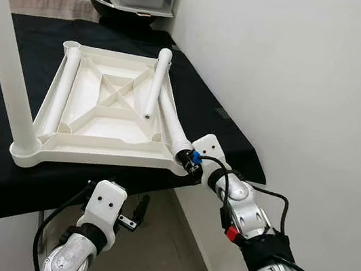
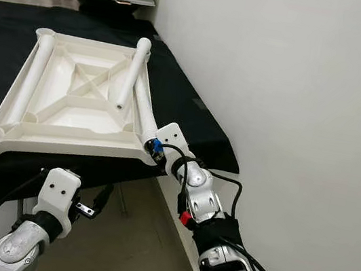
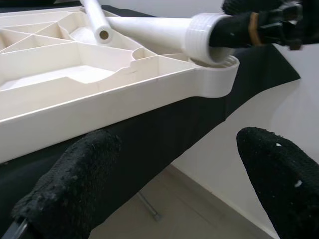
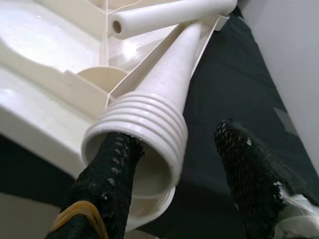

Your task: Building children table

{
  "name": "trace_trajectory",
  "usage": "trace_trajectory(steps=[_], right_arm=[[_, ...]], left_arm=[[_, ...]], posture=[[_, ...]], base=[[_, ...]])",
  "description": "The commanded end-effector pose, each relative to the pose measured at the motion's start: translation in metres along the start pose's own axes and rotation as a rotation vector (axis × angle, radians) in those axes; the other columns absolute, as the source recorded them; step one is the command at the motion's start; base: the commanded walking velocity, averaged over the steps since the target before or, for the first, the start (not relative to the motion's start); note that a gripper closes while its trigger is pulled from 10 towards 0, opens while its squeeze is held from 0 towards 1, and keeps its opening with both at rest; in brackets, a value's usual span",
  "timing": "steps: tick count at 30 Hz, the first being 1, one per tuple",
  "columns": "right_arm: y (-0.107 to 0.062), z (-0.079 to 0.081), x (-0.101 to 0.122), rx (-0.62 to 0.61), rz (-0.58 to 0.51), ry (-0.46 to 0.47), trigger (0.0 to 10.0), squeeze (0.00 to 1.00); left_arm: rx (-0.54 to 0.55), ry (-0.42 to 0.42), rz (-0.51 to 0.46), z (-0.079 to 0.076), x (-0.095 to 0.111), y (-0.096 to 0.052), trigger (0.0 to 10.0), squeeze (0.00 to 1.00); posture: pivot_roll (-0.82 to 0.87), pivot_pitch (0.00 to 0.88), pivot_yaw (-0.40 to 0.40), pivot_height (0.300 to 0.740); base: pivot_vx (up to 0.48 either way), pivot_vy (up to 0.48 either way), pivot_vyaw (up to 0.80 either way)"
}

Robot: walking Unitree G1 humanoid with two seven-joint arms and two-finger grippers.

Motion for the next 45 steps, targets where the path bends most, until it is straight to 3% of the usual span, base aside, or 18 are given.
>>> trace_trajectory(steps=[1, 6, 22, 23, 35, 45], right_arm=[[0.000, -0.003, -0.004, -0.022, 0.019, -0.014, 10.0, 0.00], [0.005, -0.007, -0.003, -0.063, 0.031, 0.008, 10.0, 0.00], [0.015, 0.002, -0.001, -0.105, 0.046, 0.027, 10.0, 0.00], [0.016, 0.003, -0.001, -0.110, 0.050, 0.033, 0.0, 0.00], [0.016, -0.005, -0.002, -0.175, 0.047, 0.068, 0.0, 0.00], [0.011, -0.014, -0.001, -0.181, 0.022, 0.039, 0.0, 0.00]], left_arm=[[0.002, -0.007, 0.009, -0.002, -0.001, -0.002, 10.0, 0.00], [0.002, -0.008, 0.010, -0.002, -0.001, -0.002, 10.0, 0.00], [0.004, -0.009, 0.014, -0.003, -0.001, -0.002, 10.0, 0.00], [0.005, -0.009, 0.015, -0.003, -0.001, -0.002, 10.0, 0.00], [0.006, -0.013, 0.013, -0.002, -0.001, -0.002, 10.0, 0.00], [0.005, -0.015, 0.015, -0.002, -0.001, -0.002, 10.0, 0.00]], posture=[[0.11, 0.084, -0.153, 0.740], [0.11, 0.084, -0.153, 0.740], [0.11, 0.089, -0.161, 0.740], [0.11, 0.091, -0.162, 0.740], [0.11, 0.092, -0.159, 0.740], [0.11, 0.084, -0.159, 0.740]], base=[[0.000, 0.000, 0.00], [0.000, 0.000, 0.00], [0.000, 0.000, 0.00], [0.000, 0.000, 0.00], [0.000, 0.000, 0.00], [0.000, 0.000, 0.00]])
Point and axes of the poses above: a point about 5 cm out from each wrist's last joint towards the gripper, its own y axis pointing out of the wrist towards the gripper, its own x axis along the axis of the wrist's last joint, z = x × y, the point moved 4 cm from there along y, pointing out of the wrist towards the gripper, and after that the axes turned 2 degrees about -y, right-handed, at the moved point
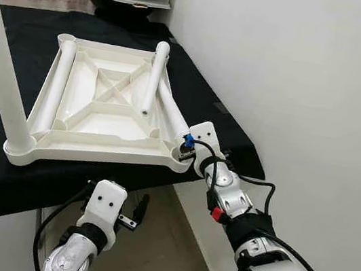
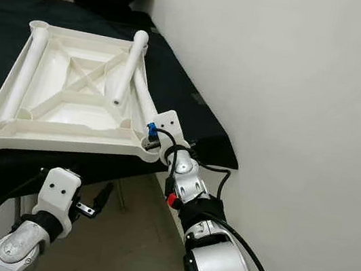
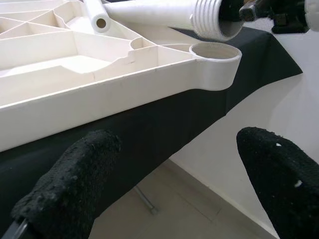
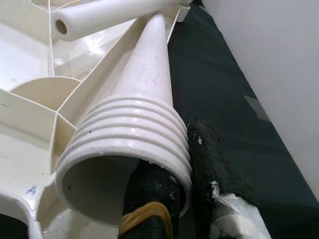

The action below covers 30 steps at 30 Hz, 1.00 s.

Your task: Building children table

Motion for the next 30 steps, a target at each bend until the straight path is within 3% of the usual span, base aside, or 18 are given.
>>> trace_trajectory(steps=[1, 3, 13, 22, 25, 26, 28, 29, 30], right_arm=[[-0.006, -0.013, -0.004, -0.025, -0.004, -0.019, 0.0, 0.00], [-0.006, -0.013, -0.004, -0.025, -0.004, -0.019, 0.0, 0.00], [-0.029, -0.050, 0.006, -0.082, -0.078, -0.063, 0.0, 0.00], [-0.037, -0.062, 0.010, -0.144, -0.116, -0.047, 0.0, 0.00], [-0.041, -0.077, 0.028, -0.229, -0.210, 0.034, 0.0, 0.00], [-0.041, -0.077, 0.028, -0.229, -0.210, 0.034, 0.0, 0.00], [-0.045, -0.079, 0.039, -0.226, -0.283, 0.159, 0.0, 0.00], [-0.045, -0.079, 0.039, -0.226, -0.283, 0.159, 0.0, 0.00], [-0.046, -0.075, 0.040, -0.200, -0.299, 0.226, 0.0, 0.00]], left_arm=[[-0.005, -0.011, 0.012, -0.003, -0.003, -0.002, 10.0, 0.00], [-0.005, -0.011, 0.012, -0.003, -0.003, -0.002, 10.0, 0.00], [-0.008, -0.009, 0.014, -0.002, -0.004, -0.002, 10.0, 0.00], [-0.011, -0.006, 0.019, -0.002, -0.005, -0.002, 10.0, 0.00], [-0.009, -0.002, 0.017, -0.001, -0.005, -0.002, 10.0, 0.00], [-0.009, -0.002, 0.017, -0.001, -0.005, -0.002, 10.0, 0.00], [-0.008, 0.001, 0.014, 0.000, -0.004, -0.001, 10.0, 0.00], [-0.008, 0.001, 0.014, 0.000, -0.004, -0.001, 10.0, 0.00], [-0.007, 0.003, 0.013, 0.000, -0.004, -0.001, 10.0, 0.00]], posture=[[0.11, 0.083, -0.158, 0.740], [0.11, 0.083, -0.158, 0.740], [0.10, 0.070, -0.150, 0.740], [0.10, 0.064, -0.146, 0.740], [0.10, 0.065, -0.147, 0.740], [0.10, 0.065, -0.147, 0.740], [0.10, 0.064, -0.146, 0.740], [0.10, 0.064, -0.146, 0.740], [0.09, 0.064, -0.146, 0.740]], base=[[0.000, 0.000, 0.00], [0.000, 0.000, 0.00], [0.000, 0.000, 0.00], [0.000, 0.000, 0.00], [0.000, 0.000, 0.00], [0.000, 0.000, 0.00], [0.000, 0.000, 0.00], [0.000, 0.000, 0.00], [0.000, 0.000, 0.00]])
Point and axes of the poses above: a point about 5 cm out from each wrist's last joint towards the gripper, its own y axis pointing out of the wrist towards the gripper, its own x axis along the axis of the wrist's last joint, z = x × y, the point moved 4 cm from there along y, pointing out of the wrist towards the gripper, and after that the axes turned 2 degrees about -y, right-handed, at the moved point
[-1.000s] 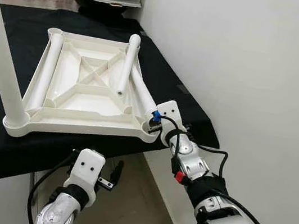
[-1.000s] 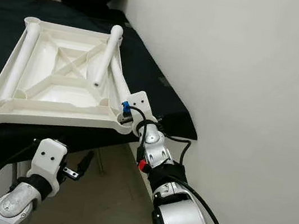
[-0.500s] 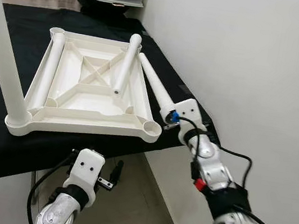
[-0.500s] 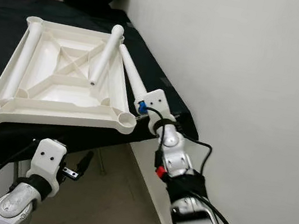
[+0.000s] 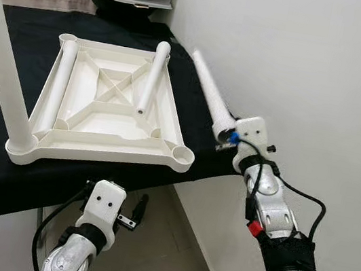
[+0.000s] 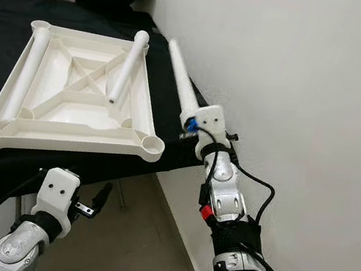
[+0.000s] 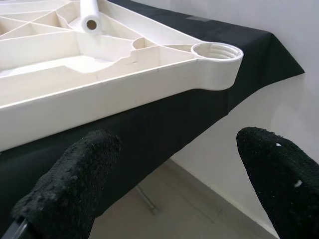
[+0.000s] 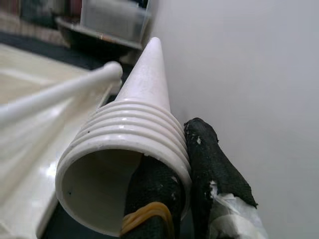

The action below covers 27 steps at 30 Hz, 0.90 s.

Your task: Building children table

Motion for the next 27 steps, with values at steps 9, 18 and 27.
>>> trace_trajectory(steps=[9, 18, 27], right_arm=[[-0.019, 0.036, 0.002, 0.237, -0.005, 0.482, 0.0, 0.00], [-0.052, 0.056, -0.014, 0.536, 0.100, 0.734, 0.0, 0.00], [-0.052, 0.013, -0.023, 0.392, 0.075, 0.883, 0.0, 0.00]], left_arm=[[0.024, -0.070, -0.046, 0.013, 0.011, 0.007, 10.0, 0.00], [-0.077, -0.185, -0.152, 0.020, 0.050, 0.028, 10.0, 1.00], [-0.115, -0.468, -0.191, 0.020, 0.065, 0.033, 10.0, 0.00]], posture=[[0.10, 0.062, -0.145, 0.740], [0.09, 0.051, -0.131, 0.740], [0.09, 0.048, -0.122, 0.740]], base=[[0.000, 0.000, 0.00], [0.000, 0.000, 0.00], [0.000, 0.000, 0.00]])
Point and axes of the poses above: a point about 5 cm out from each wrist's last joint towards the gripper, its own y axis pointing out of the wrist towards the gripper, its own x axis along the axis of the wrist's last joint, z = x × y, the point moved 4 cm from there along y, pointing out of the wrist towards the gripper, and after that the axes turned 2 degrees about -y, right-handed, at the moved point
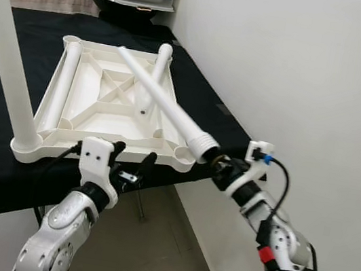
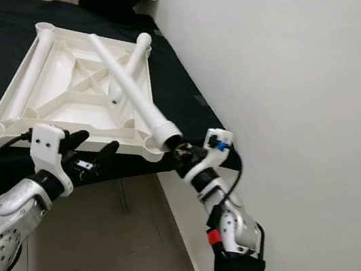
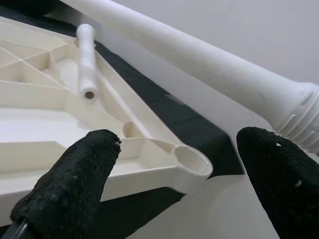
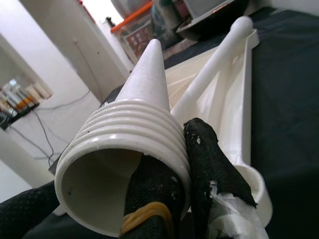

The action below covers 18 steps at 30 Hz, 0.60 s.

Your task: Building children table

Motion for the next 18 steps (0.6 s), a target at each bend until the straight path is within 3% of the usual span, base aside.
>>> trace_trajectory(steps=[1, 7, 8, 12, 18], right_arm=[[-0.009, -0.011, 0.014, -0.021, -0.055, 0.065, 0.0, 0.00], [-0.022, -0.016, 0.026, 0.019, -0.079, 0.148, 0.0, 0.00], [-0.034, -0.015, 0.028, 0.074, -0.076, 0.182, 0.0, 0.00], [-0.049, -0.015, 0.026, 0.117, -0.072, 0.226, 0.0, 0.00], [-0.047, -0.020, 0.012, -0.018, -0.070, 0.177, 0.0, 0.00]], left_arm=[[-0.027, -0.108, -0.002, -0.005, 0.001, 0.000, 10.0, 0.00], [-0.051, -0.169, -0.005, -0.004, 0.004, 0.000, 10.0, 0.00], [-0.063, -0.199, -0.010, -0.005, 0.005, 0.000, 10.0, 0.00], [-0.084, -0.208, 0.003, -0.007, 0.004, 0.000, 10.0, 0.00], [-0.039, -0.150, 0.028, -0.002, -0.001, 0.000, 10.0, 0.00]], posture=[[0.09, 0.047, -0.120, 0.740], [0.08, 0.045, -0.118, 0.740], [0.08, 0.043, -0.115, 0.740], [0.08, 0.038, -0.108, 0.740], [0.08, 0.024, -0.097, 0.740]], base=[[0.000, 0.000, 0.00], [0.000, 0.000, 0.00], [0.000, 0.000, 0.00], [0.000, 0.000, 0.00], [0.000, 0.000, 0.00]])
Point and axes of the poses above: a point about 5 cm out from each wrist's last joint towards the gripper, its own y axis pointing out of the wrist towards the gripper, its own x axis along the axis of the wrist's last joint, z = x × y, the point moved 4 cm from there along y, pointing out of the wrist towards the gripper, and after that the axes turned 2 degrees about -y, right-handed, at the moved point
